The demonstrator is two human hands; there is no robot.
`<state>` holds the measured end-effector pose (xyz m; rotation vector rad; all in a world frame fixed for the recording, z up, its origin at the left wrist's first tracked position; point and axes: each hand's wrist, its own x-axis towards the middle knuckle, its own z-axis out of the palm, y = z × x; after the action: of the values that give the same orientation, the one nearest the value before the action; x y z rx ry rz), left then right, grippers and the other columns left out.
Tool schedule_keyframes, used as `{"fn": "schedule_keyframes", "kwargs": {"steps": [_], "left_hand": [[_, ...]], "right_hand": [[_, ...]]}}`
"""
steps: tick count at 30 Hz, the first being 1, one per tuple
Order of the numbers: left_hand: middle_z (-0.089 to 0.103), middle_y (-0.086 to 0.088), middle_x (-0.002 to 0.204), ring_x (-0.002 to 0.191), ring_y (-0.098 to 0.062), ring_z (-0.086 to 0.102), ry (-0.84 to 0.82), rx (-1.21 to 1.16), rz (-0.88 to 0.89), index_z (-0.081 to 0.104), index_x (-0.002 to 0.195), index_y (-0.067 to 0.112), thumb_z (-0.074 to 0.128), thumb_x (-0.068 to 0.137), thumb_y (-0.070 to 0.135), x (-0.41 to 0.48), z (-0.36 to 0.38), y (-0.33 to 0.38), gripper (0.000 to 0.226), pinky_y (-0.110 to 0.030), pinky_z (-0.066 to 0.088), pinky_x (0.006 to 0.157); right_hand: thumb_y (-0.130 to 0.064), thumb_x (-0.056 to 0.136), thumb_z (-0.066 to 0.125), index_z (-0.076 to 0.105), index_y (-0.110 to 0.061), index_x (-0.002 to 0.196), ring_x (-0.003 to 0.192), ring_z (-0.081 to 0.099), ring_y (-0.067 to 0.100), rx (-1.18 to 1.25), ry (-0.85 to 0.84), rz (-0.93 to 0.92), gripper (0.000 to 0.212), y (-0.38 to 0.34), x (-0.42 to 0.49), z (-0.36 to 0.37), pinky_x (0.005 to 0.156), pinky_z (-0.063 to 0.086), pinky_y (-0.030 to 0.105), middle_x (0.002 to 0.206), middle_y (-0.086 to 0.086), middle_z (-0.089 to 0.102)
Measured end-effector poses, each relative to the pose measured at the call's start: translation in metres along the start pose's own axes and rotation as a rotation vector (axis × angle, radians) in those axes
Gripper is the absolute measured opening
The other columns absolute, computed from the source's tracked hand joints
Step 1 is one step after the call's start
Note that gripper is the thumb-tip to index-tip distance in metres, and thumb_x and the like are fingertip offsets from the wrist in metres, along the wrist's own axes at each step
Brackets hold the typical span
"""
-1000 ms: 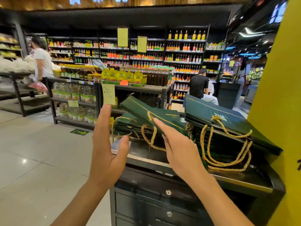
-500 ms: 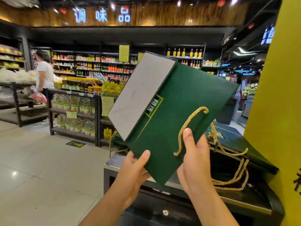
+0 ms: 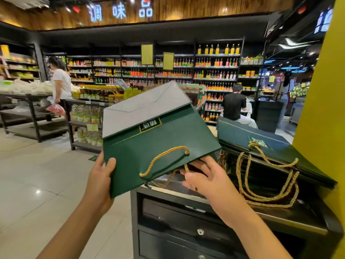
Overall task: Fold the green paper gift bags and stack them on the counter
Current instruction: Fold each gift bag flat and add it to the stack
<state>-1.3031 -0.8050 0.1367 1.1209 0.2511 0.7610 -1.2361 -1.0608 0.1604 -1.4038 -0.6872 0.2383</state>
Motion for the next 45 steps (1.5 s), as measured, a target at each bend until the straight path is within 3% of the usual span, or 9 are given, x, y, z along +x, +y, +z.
{"fn": "schedule_keyframes", "kwargs": {"steps": [7, 10, 14, 18, 21, 28, 31, 36, 45], "left_hand": [[0.072, -0.001, 0.121, 0.106, -0.026, 0.07, 0.037, 0.178, -0.124, 0.061, 0.127, 0.031, 0.042, 0.109, 0.014, 0.011, -0.023, -0.018, 0.031, -0.038, 0.059, 0.078], [0.071, -0.003, 0.12, 0.107, -0.027, 0.068, 0.029, 0.27, -0.127, 0.061, 0.122, 0.03, 0.044, 0.108, 0.012, 0.012, -0.02, -0.029, 0.029, -0.04, 0.057, 0.083], [0.071, -0.004, 0.114, 0.101, -0.025, 0.069, 0.036, 0.412, -0.058, 0.061, 0.117, 0.028, 0.047, 0.106, 0.013, 0.01, -0.006, -0.038, 0.023, -0.042, 0.058, 0.084], [0.07, -0.001, 0.113, 0.102, -0.022, 0.069, -0.005, 0.642, 0.098, 0.058, 0.131, 0.022, 0.053, 0.104, 0.018, 0.011, 0.009, -0.045, 0.028, -0.044, 0.059, 0.087], [0.062, 0.002, 0.118, 0.107, -0.021, 0.062, -0.045, 0.9, 0.235, 0.052, 0.14, 0.018, 0.055, 0.103, 0.023, 0.015, 0.019, -0.054, 0.037, -0.036, 0.052, 0.087], [0.033, -0.012, 0.159, 0.146, -0.035, 0.028, -0.204, 1.565, 0.551, 0.047, 0.148, 0.023, 0.046, 0.104, 0.036, 0.024, 0.028, -0.067, 0.046, -0.048, 0.027, 0.117], [0.008, -0.007, 0.17, 0.157, -0.026, -0.001, -0.4, 1.517, 0.476, 0.025, 0.16, 0.03, 0.031, 0.11, 0.034, 0.03, 0.029, -0.077, 0.051, -0.042, 0.002, 0.126], [0.009, -0.008, 0.17, 0.157, -0.024, 0.001, -0.409, 1.447, 0.463, 0.023, 0.161, 0.028, 0.027, 0.11, 0.032, 0.03, 0.026, -0.084, 0.051, -0.037, 0.003, 0.126], [0.012, -0.008, 0.17, 0.157, -0.023, 0.004, -0.427, 1.439, 0.439, 0.024, 0.161, 0.03, 0.017, 0.102, 0.043, 0.03, 0.024, -0.084, 0.061, -0.037, 0.005, 0.126]], "right_hand": [[-0.034, 0.102, 0.058, 0.07, -0.017, 0.1, 0.061, 0.066, 0.015, -0.354, 0.18, 0.185, 0.021, 0.02, 0.002, -0.011, 0.052, 0.05, 0.027, 0.084, 0.006, 0.075], [-0.037, 0.1, 0.059, 0.072, -0.019, 0.077, 0.054, 0.059, 0.008, -0.693, 0.228, 0.038, 0.032, 0.029, 0.004, -0.02, 0.058, 0.047, 0.022, 0.067, 0.0, 0.071], [-0.033, 0.091, 0.072, 0.072, -0.027, 0.087, 0.071, 0.057, 0.007, -0.745, 0.202, -0.247, 0.007, 0.038, 0.009, -0.017, 0.064, 0.045, 0.017, 0.071, -0.007, 0.065], [-0.058, 0.082, 0.07, 0.068, -0.034, 0.116, 0.12, 0.046, 0.005, -0.929, 0.034, -0.433, 0.042, 0.047, 0.019, -0.003, 0.102, 0.027, 0.013, 0.118, -0.015, 0.058], [-0.064, 0.081, 0.07, 0.062, -0.041, 0.131, 0.145, 0.027, 0.01, -1.07, -0.137, -0.363, 0.055, 0.049, 0.029, 0.009, 0.113, 0.008, 0.021, 0.147, -0.014, 0.045], [-0.048, 0.093, 0.066, 0.077, -0.039, 0.111, 0.132, 0.043, 0.009, -1.112, -0.186, -0.258, 0.023, 0.055, 0.037, 0.016, 0.113, 0.024, 0.037, 0.136, -0.014, 0.059], [-0.045, 0.097, 0.061, 0.074, -0.041, 0.114, 0.13, 0.043, 0.011, -1.265, -0.236, -0.29, 0.021, 0.054, 0.037, 0.021, 0.108, 0.028, 0.038, 0.134, -0.017, 0.059], [-0.038, 0.105, 0.05, 0.068, -0.033, 0.11, 0.114, 0.052, 0.013, -1.339, -0.21, -0.345, 0.019, 0.059, 0.04, 0.025, 0.101, 0.038, 0.04, 0.116, -0.015, 0.063], [-0.027, 0.105, 0.052, 0.061, -0.025, 0.106, 0.091, 0.065, 0.016, -0.78, 0.004, -0.276, 0.01, 0.045, 0.048, 0.007, 0.083, 0.054, 0.042, 0.094, -0.008, 0.067]]}}
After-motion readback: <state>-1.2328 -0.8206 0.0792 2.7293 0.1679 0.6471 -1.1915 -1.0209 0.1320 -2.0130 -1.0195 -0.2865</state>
